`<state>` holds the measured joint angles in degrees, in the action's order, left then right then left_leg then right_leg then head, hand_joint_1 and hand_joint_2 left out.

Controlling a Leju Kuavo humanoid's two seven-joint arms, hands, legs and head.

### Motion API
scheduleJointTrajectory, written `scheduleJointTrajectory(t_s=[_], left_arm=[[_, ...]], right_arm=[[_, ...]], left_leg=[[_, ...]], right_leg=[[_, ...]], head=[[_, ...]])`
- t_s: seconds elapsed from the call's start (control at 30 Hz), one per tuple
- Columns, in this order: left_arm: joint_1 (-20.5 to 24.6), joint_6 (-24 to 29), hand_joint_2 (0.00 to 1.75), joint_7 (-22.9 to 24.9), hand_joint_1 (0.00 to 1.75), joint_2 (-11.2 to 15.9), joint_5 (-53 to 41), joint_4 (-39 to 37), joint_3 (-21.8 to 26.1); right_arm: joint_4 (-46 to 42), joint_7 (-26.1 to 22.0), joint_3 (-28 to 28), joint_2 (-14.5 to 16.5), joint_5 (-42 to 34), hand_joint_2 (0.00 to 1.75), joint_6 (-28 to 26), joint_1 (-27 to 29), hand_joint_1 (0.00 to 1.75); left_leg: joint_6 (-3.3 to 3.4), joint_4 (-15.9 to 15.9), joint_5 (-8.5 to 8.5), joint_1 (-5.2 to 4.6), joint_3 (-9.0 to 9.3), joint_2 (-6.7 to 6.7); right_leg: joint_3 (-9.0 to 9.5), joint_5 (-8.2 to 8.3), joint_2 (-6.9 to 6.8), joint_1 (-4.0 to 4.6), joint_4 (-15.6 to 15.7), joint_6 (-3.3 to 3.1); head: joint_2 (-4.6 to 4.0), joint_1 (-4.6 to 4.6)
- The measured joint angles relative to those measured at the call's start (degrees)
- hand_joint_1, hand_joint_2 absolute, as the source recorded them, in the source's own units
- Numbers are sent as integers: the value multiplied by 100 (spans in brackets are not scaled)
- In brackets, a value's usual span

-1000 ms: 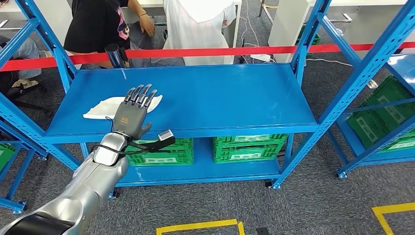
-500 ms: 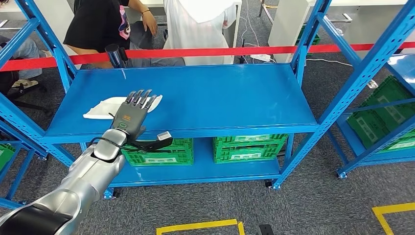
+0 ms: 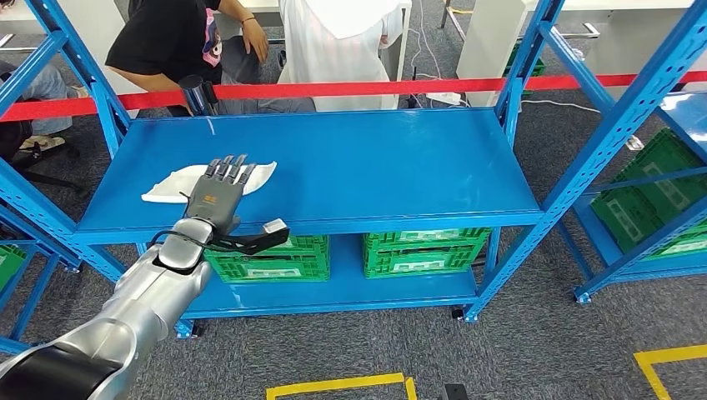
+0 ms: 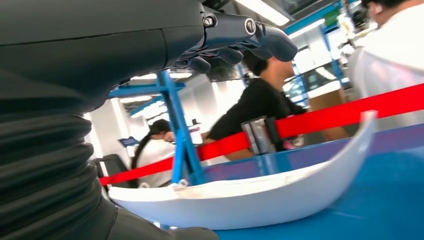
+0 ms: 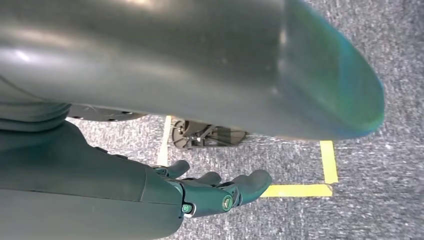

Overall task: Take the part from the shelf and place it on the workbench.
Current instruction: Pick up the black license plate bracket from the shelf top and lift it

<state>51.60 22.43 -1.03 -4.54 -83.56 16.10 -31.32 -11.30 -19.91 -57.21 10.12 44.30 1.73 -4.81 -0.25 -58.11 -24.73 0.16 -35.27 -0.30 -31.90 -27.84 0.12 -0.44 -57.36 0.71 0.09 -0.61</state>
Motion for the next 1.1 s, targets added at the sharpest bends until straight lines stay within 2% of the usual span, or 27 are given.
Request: scheduleJointTrajectory(t_s=[0.23, 0.6, 1.1], left_arm=[[51, -212, 175, 539, 0, 260, -249, -73, 0], [52, -440, 175, 582, 0, 651, -345, -142, 0], [46, -363, 175, 533, 0, 699, -363, -150, 0]], right_arm=[[0, -16, -10, 2, 67, 0, -2, 3, 0], [0, -132, -10, 2, 201, 0, -4, -29, 0], [0, -474, -10, 1, 255, 0, -9, -150, 0]], left_leg=[[0, 0, 0, 0, 0, 0], [-1, 0, 0, 0, 0, -1], [-1, 0, 0, 0, 0, -1]], right_leg=[[-2, -1, 0, 1, -2, -2], [-1, -4, -1, 1, -4, -6], [-2, -4, -1, 0, -4, -7]], head=[[0, -2], [0, -2], [0, -2]])
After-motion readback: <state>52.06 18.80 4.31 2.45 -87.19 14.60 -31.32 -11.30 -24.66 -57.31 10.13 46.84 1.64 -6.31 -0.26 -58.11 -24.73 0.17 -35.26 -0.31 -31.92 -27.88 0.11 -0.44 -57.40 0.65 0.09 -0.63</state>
